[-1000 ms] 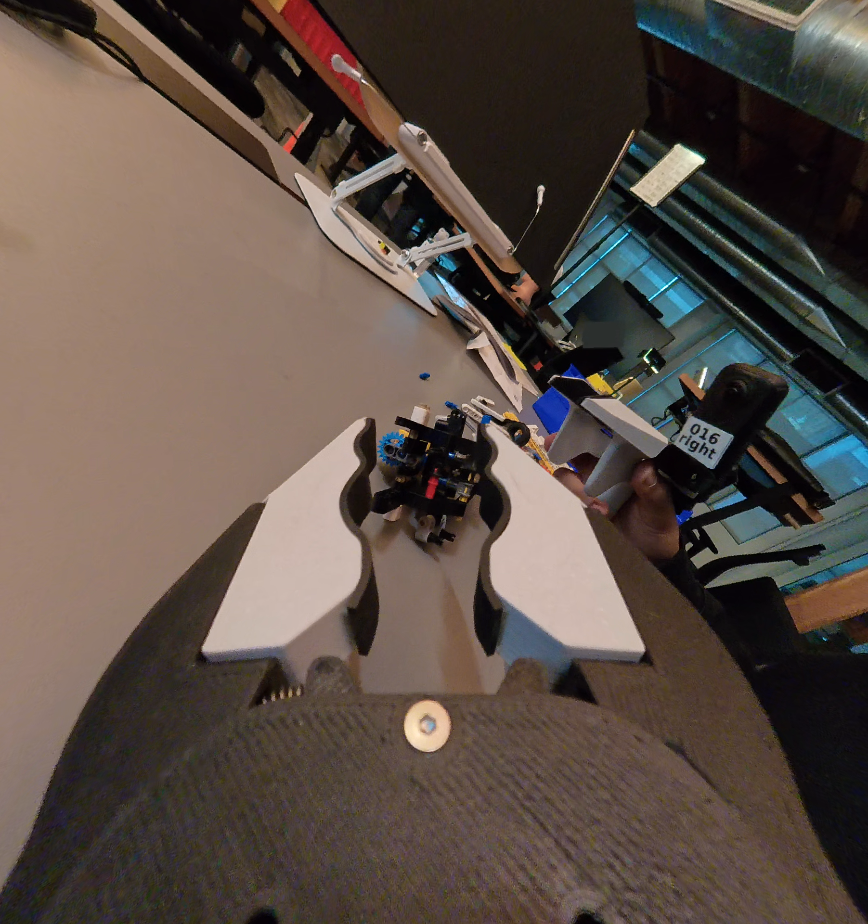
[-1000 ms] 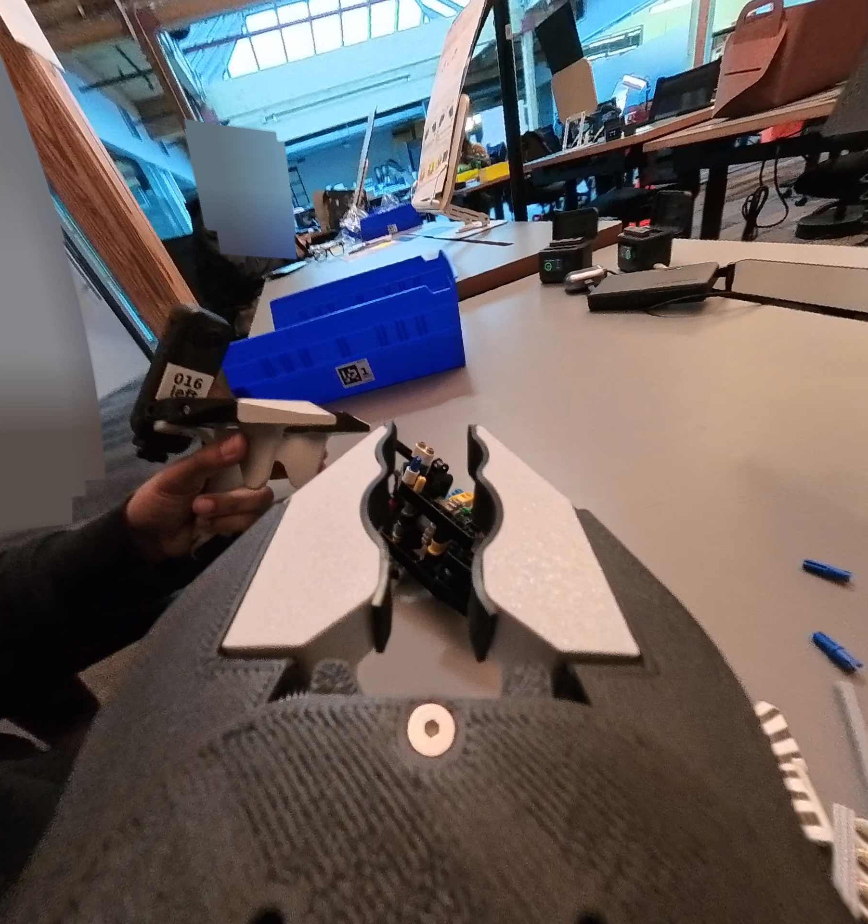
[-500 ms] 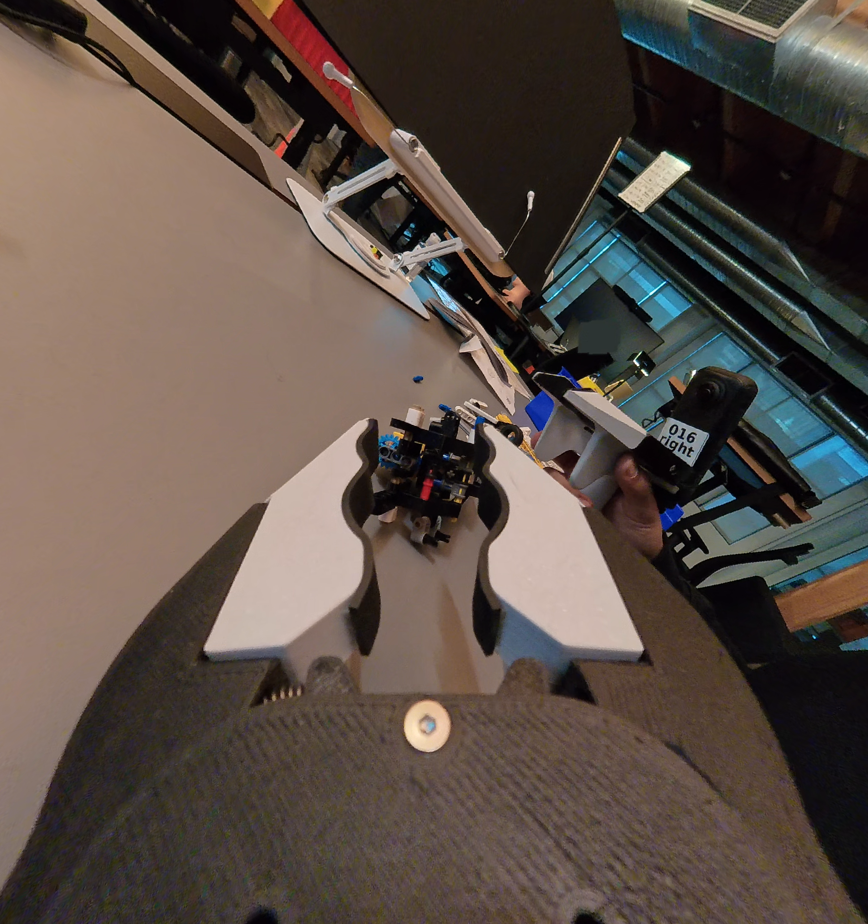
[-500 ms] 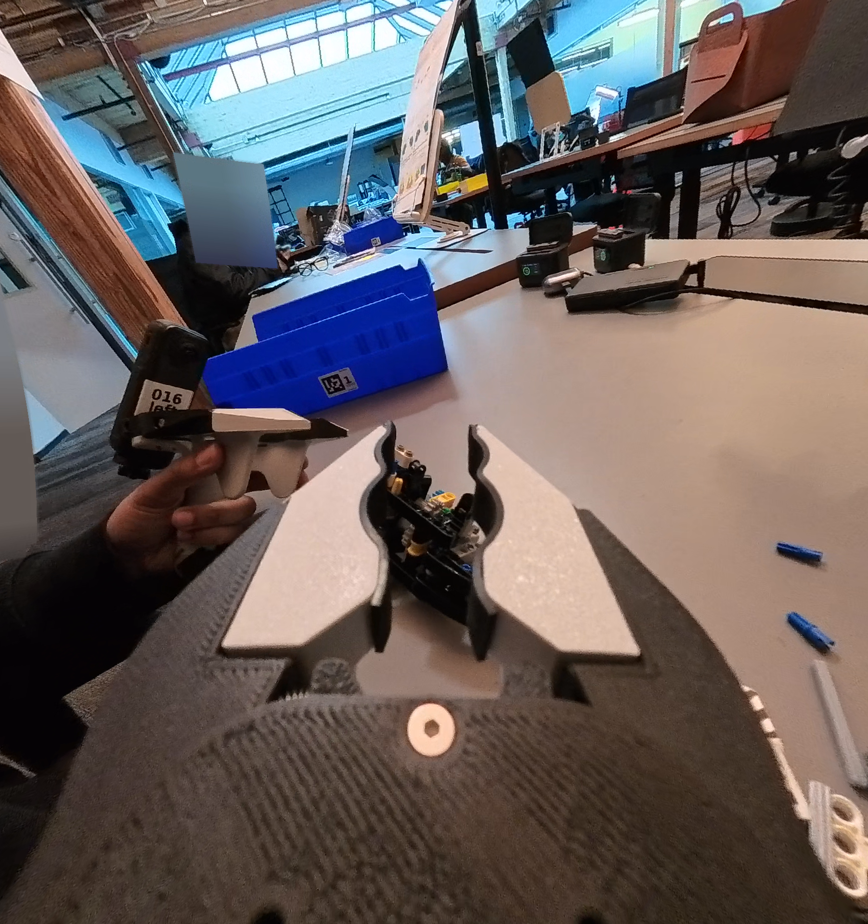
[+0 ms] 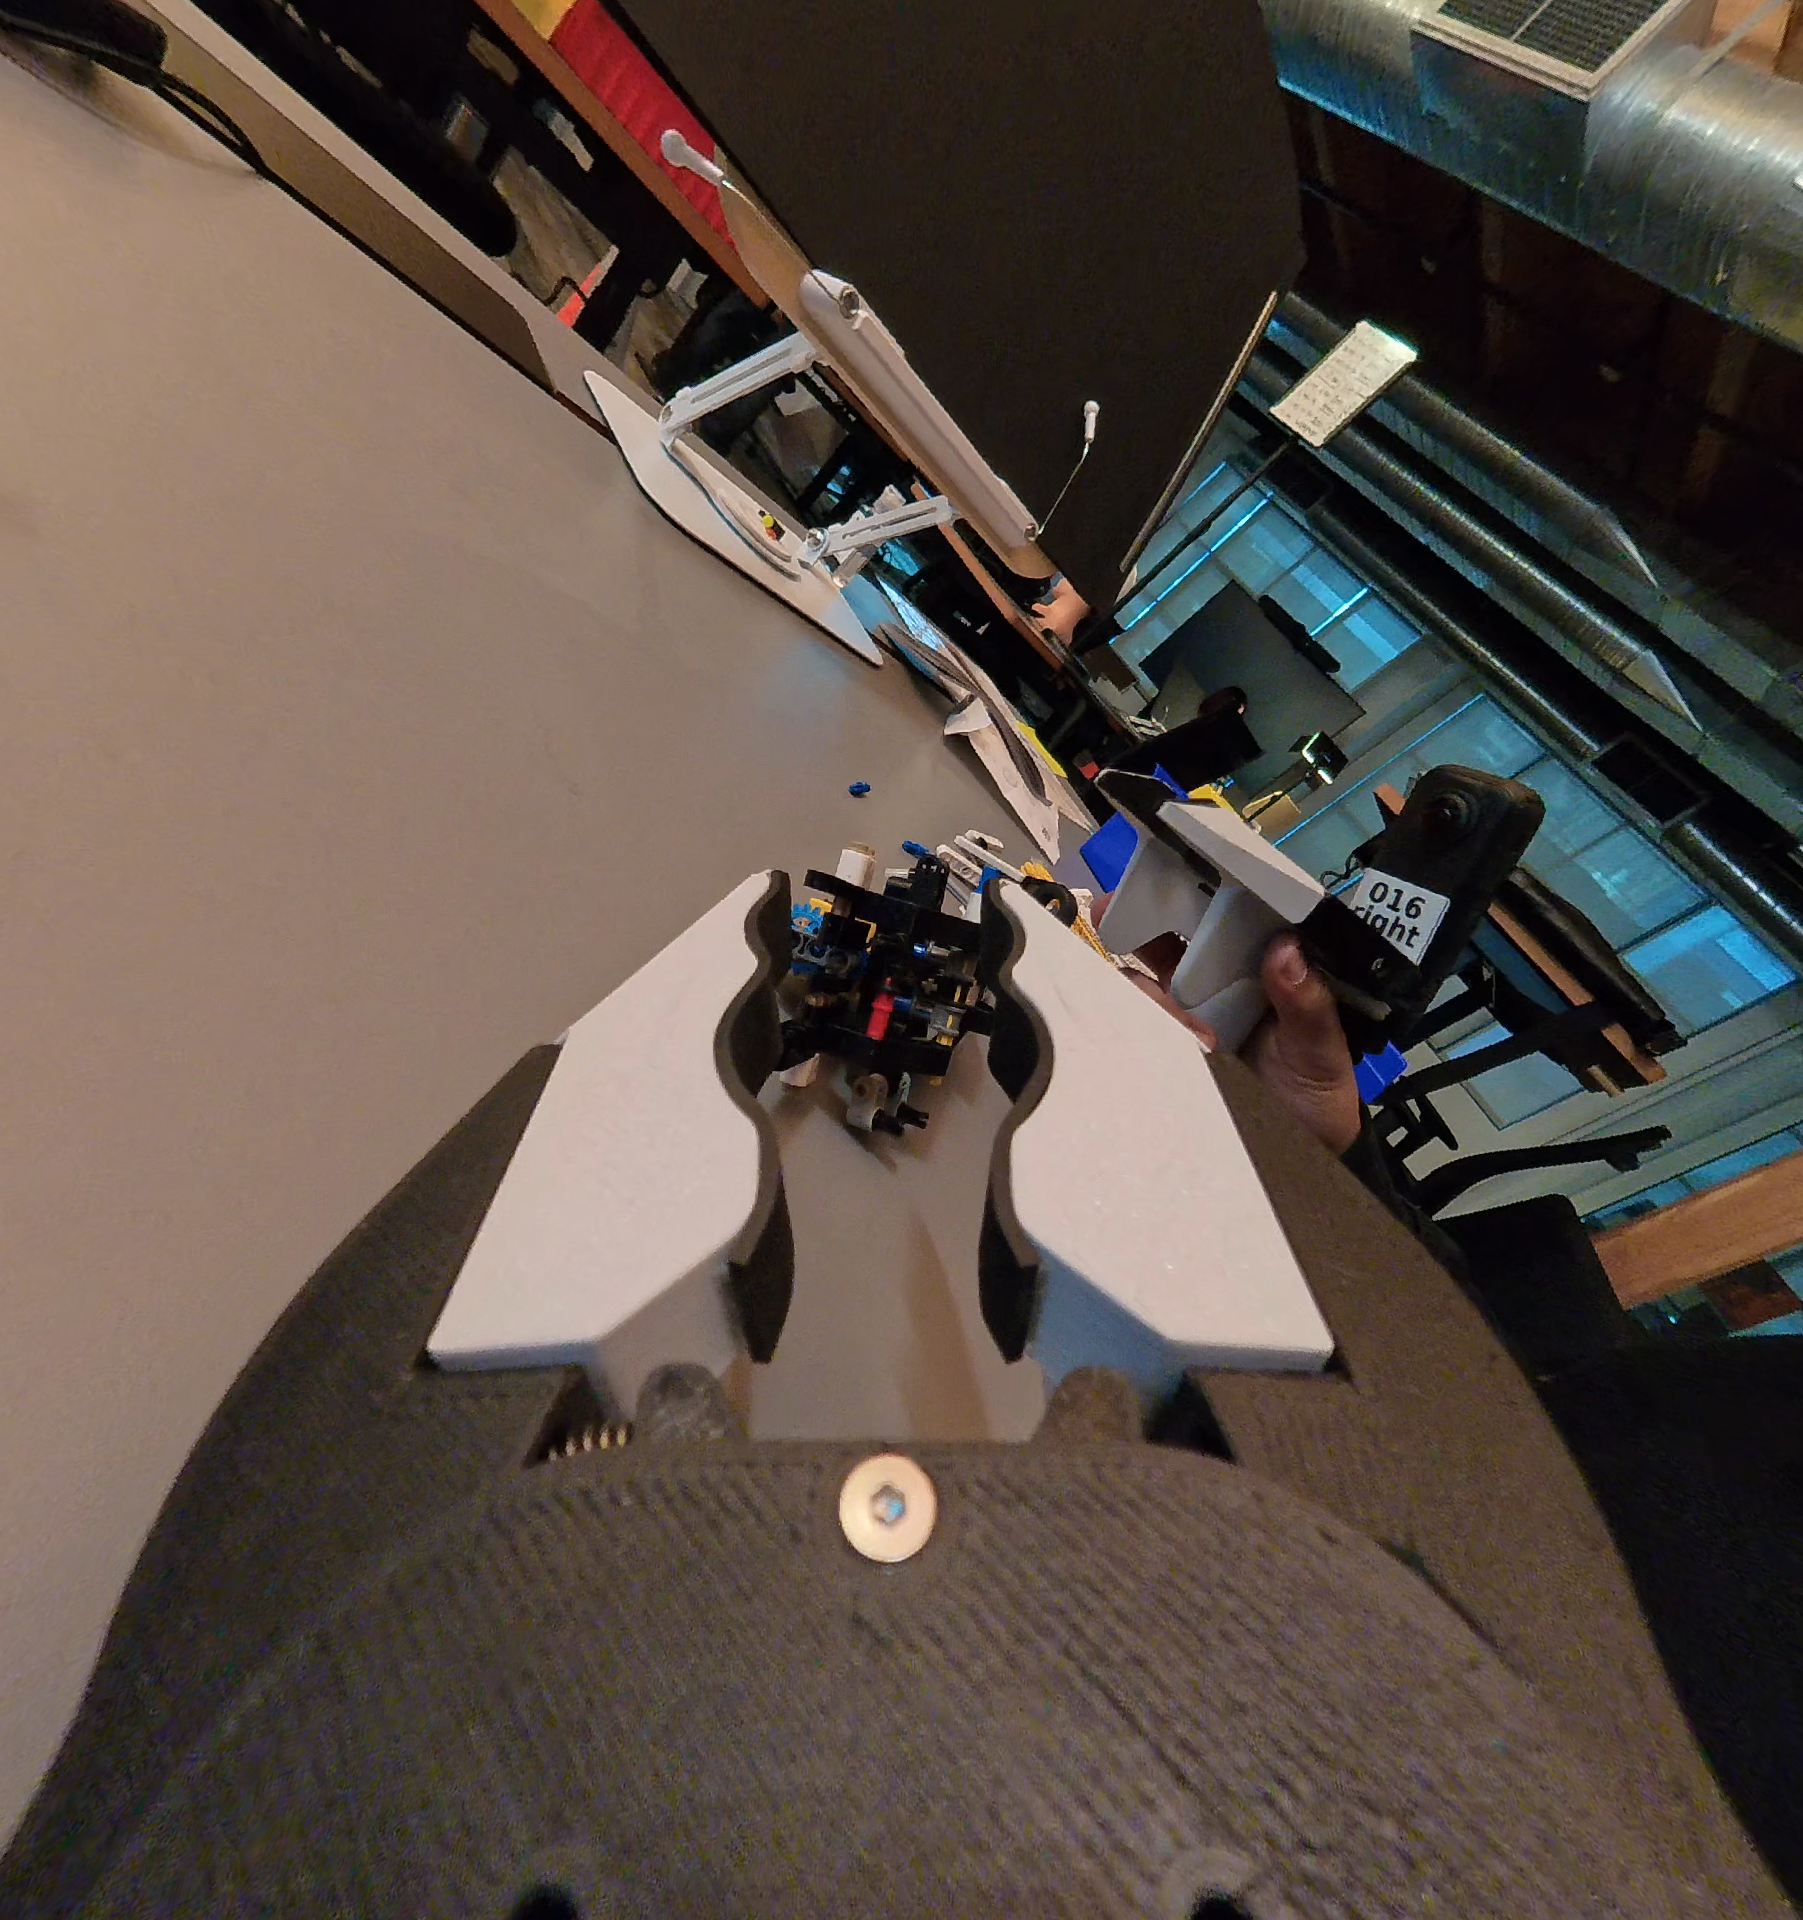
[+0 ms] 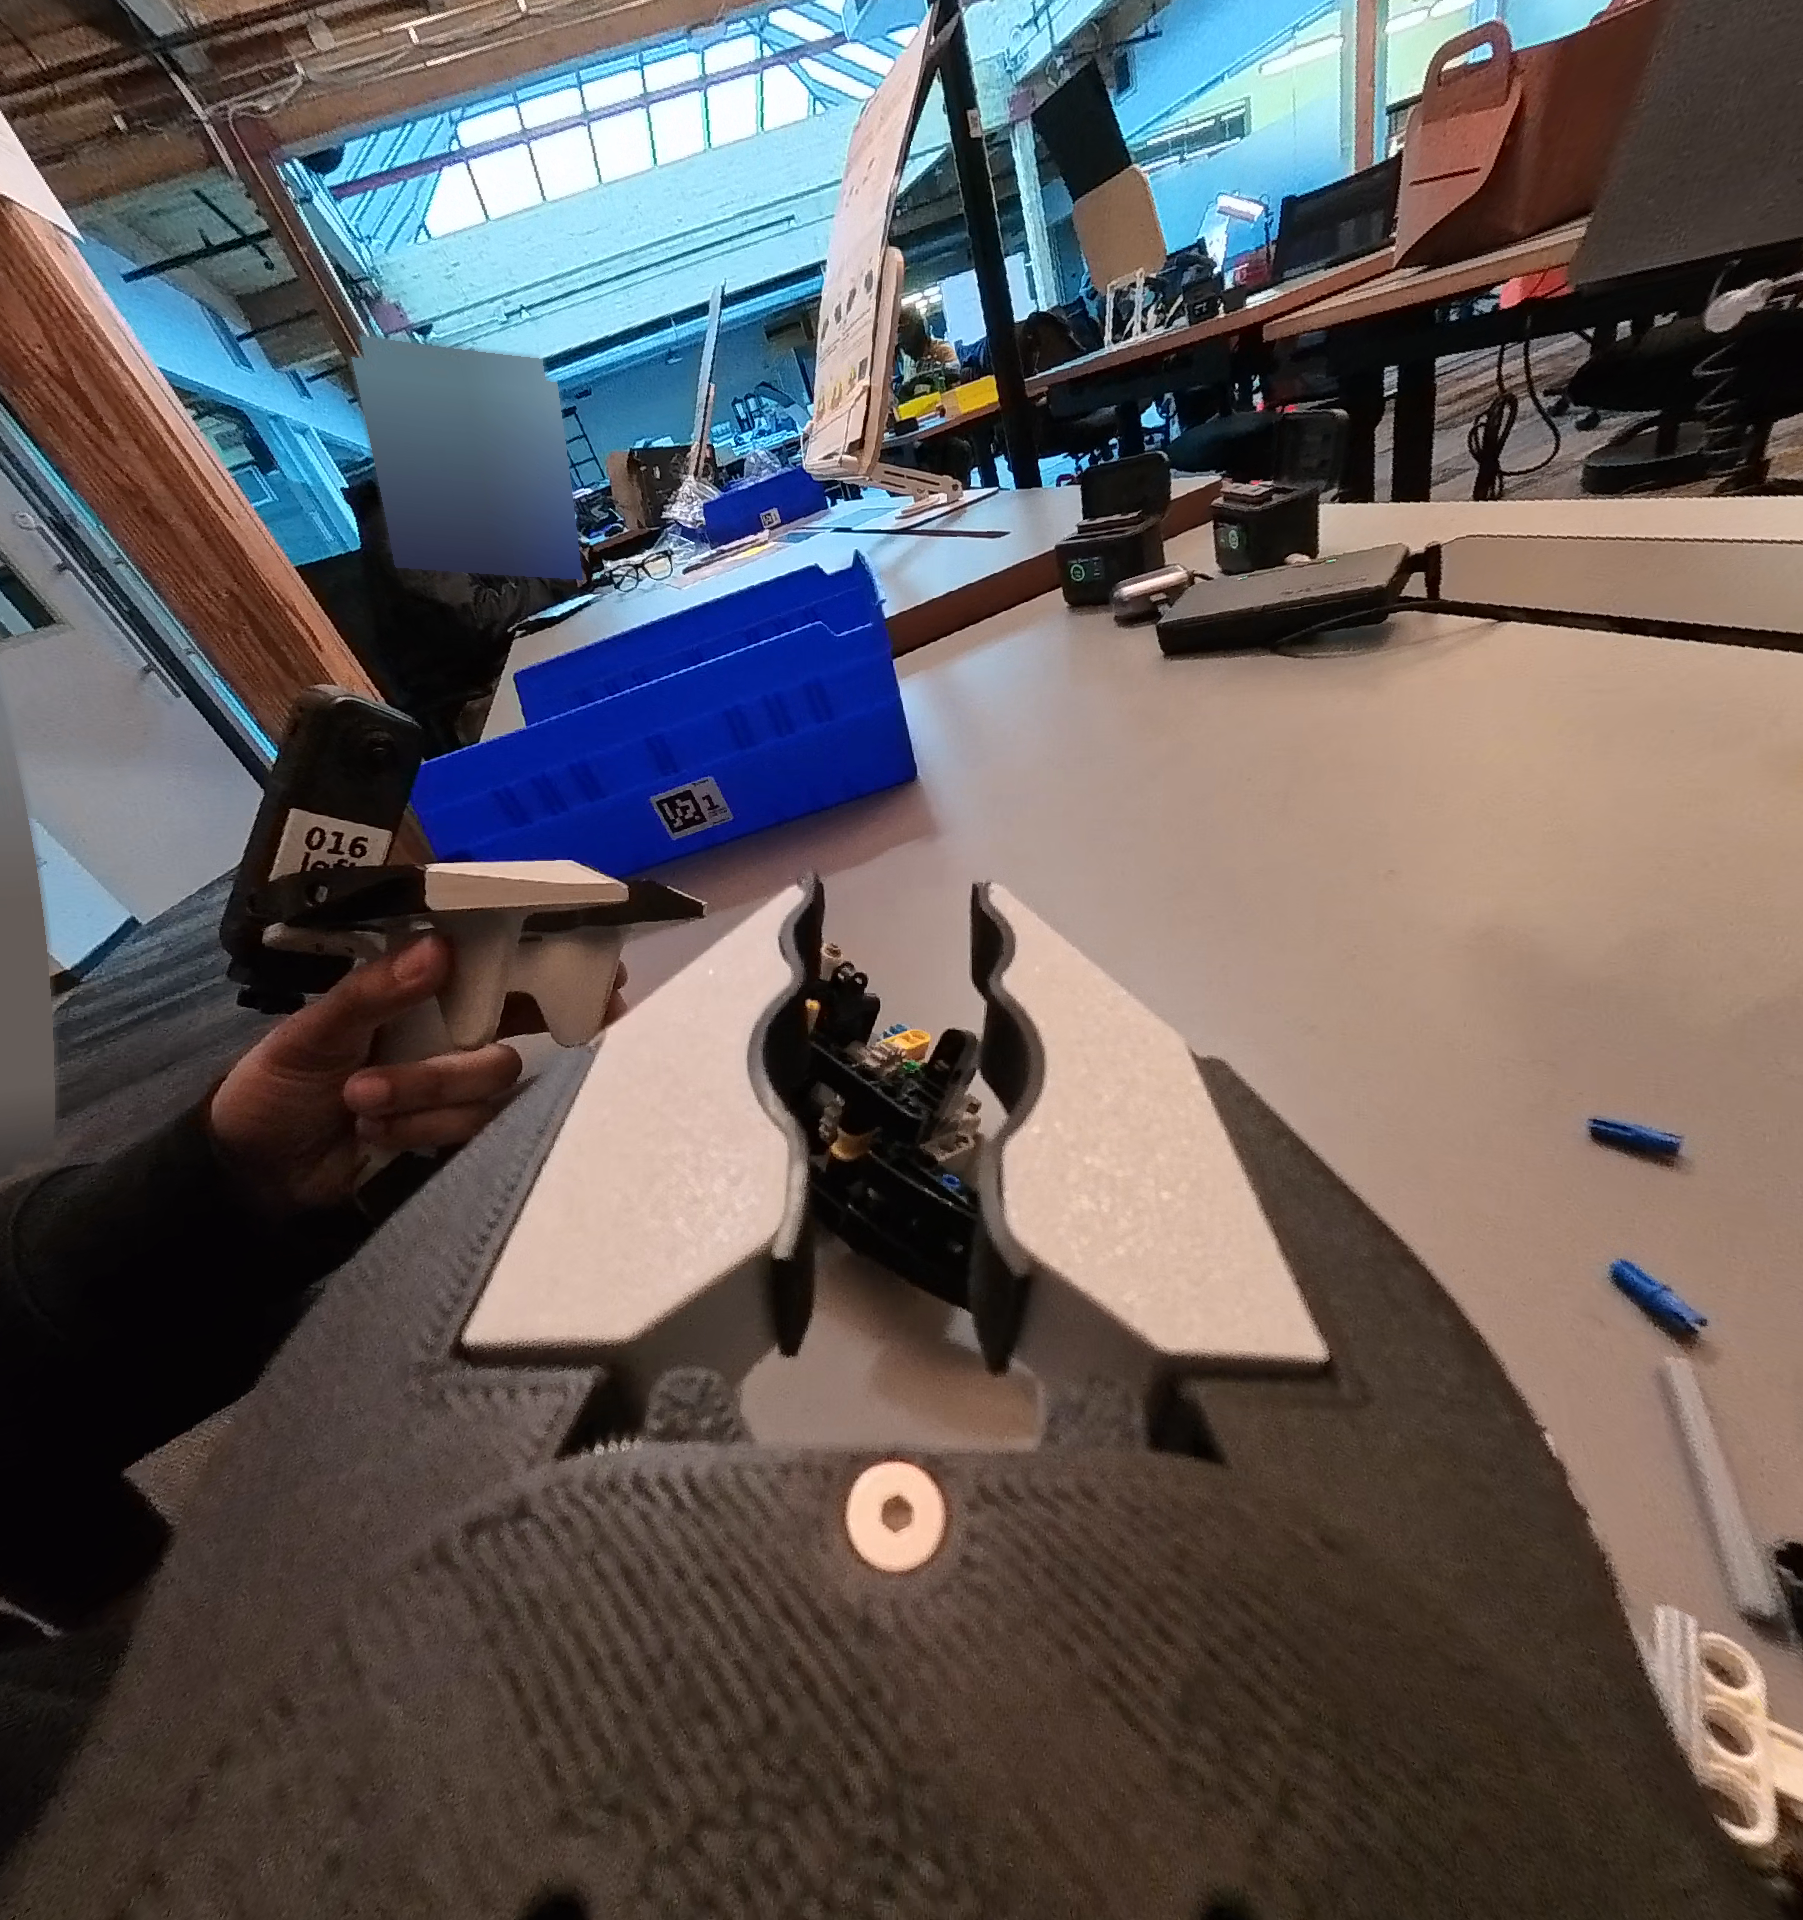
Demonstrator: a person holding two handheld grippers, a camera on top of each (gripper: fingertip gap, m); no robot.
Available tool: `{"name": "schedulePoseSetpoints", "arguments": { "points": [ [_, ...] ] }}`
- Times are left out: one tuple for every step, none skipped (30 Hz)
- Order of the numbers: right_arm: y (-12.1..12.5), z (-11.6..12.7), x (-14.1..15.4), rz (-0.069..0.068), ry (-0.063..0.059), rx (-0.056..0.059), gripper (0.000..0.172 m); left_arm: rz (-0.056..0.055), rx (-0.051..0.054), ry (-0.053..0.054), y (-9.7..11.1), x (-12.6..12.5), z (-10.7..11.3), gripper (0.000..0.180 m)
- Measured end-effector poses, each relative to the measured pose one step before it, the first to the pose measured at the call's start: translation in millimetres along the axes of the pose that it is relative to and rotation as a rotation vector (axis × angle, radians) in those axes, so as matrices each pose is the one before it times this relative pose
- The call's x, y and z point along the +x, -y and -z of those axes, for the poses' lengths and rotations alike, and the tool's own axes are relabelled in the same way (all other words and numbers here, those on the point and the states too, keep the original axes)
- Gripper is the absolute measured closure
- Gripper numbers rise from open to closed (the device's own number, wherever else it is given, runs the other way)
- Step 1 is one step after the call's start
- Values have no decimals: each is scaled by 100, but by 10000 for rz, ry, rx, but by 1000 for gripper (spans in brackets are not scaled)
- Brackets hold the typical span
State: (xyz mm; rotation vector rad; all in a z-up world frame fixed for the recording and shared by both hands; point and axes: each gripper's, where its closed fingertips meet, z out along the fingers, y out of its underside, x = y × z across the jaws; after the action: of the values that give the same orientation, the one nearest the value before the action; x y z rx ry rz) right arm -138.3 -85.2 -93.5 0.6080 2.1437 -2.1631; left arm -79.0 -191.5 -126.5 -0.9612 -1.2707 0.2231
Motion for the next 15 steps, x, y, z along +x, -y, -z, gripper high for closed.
{"name": "schedulePoseSetpoints", "arguments": {
  "points": [
    [-43, -29, -34, 58, -16, -26, 146, 0, 3, 1, 4, -2, -2, 147],
    [-30, -22, -4, 61, -24, -12, 146, 4, -4, 0, -2, -1, -6, 147],
    [-9, 3, -22, 49, -14, -5, 146, 1, -1, -2, -2, 3, 1, 147],
    [0, -11, 1, 24, -14, 0, 147, 0, 0, 2, 3, -7, -8, 147],
    [8, 6, 5, 1, -2, 5, 147, 0, 0, -3, 0, 4, 0, 147],
    [15, 4, 19, -19, 3, 11, 147, 4, 1, -2, 1, 6, -1, 147],
    [3, 13, 21, -32, 5, 7, 147, 1, -1, -3, 2, 1, -8, 147],
    [16, 5, 24, -42, 11, 12, 147, -2, -5, 4, -10, -5, -10, 147],
    [20, 13, 15, -50, 15, 14, 147, 2, 3, -4, 10, 1, 3, 148],
    [2, 7, 15, -50, 16, 8, 147, 2, 5, -5, 0, 1, -4, 148],
    [11, 9, 6, -48, 14, 10, 147, 0, -1, -1, -2, 1, 1, 148],
    [27, 6, 13, -40, 11, 14, 147, 0, 2, -1, 3, 1, -1, 148],
    [7, 0, 0, -22, 6, 7, 147, 0, 3, -3, 11, 11, -2, 148],
    [-5, 6, 10, -7, -1, 1, 147, 1, -4, 2, -2, -6, -6, 148],
    [5, -7, -15, 4, 2, 0, 147, 2, 2, -2, -4, -2, -2, 148]
  ]
}}
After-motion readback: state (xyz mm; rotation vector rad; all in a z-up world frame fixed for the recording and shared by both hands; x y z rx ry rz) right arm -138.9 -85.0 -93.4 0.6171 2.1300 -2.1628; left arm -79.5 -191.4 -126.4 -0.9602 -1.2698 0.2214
